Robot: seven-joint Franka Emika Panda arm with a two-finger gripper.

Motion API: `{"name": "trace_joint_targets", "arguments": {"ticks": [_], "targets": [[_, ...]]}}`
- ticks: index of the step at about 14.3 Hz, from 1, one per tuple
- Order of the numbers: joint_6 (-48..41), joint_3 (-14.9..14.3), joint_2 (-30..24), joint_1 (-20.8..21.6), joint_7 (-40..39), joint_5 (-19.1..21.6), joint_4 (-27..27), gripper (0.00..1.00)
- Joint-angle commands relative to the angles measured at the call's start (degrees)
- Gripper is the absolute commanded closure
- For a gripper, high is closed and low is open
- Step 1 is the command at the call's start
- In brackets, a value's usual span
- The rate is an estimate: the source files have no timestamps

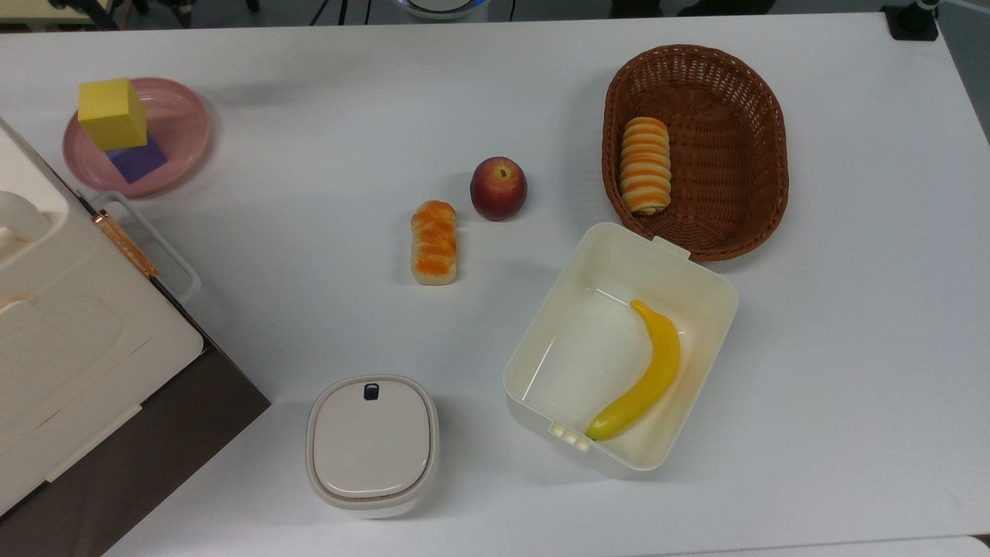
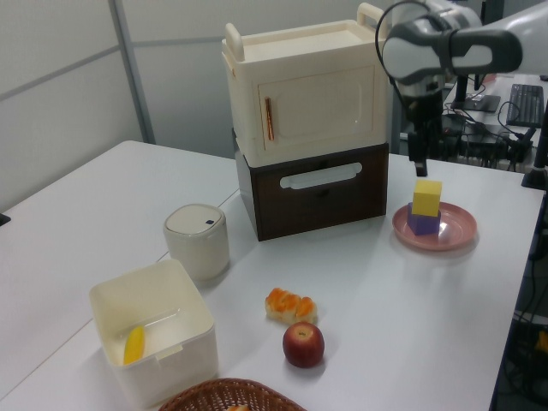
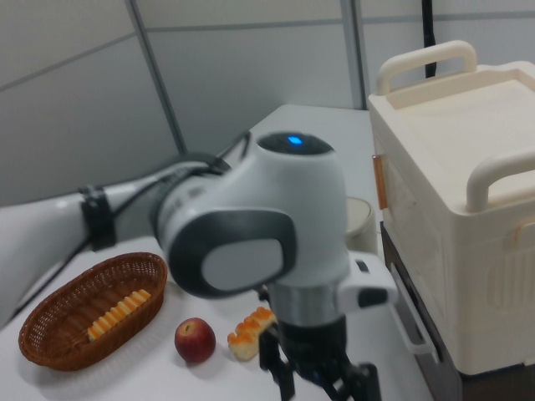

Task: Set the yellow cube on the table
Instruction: 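Lower the gripper onto the yellow cube atop the purple cube and grasp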

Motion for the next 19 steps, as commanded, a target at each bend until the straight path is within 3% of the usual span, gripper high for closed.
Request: {"name": "trace_joint_targets", "arguments": {"ticks": [1, 4, 9, 16, 17, 19], "targets": [[3.6, 0.3, 4.2, -1.7, -1.3, -4.0, -0.1, 0.00], [7.1, 0.3, 5.6, -3.4, -1.4, -4.4, -0.1, 0.00], [10.2, 0.3, 8.7, -3.9, -3.0, -8.9, 0.2, 0.00], [14.7, 0.4, 13.6, -3.6, -2.7, -8.0, 0.1, 0.00], [14.7, 0.4, 13.7, -3.6, -2.9, -8.0, 0.2, 0.09], [14.7, 0.4, 13.6, -3.7, -3.0, -8.0, 0.2, 0.48]]}}
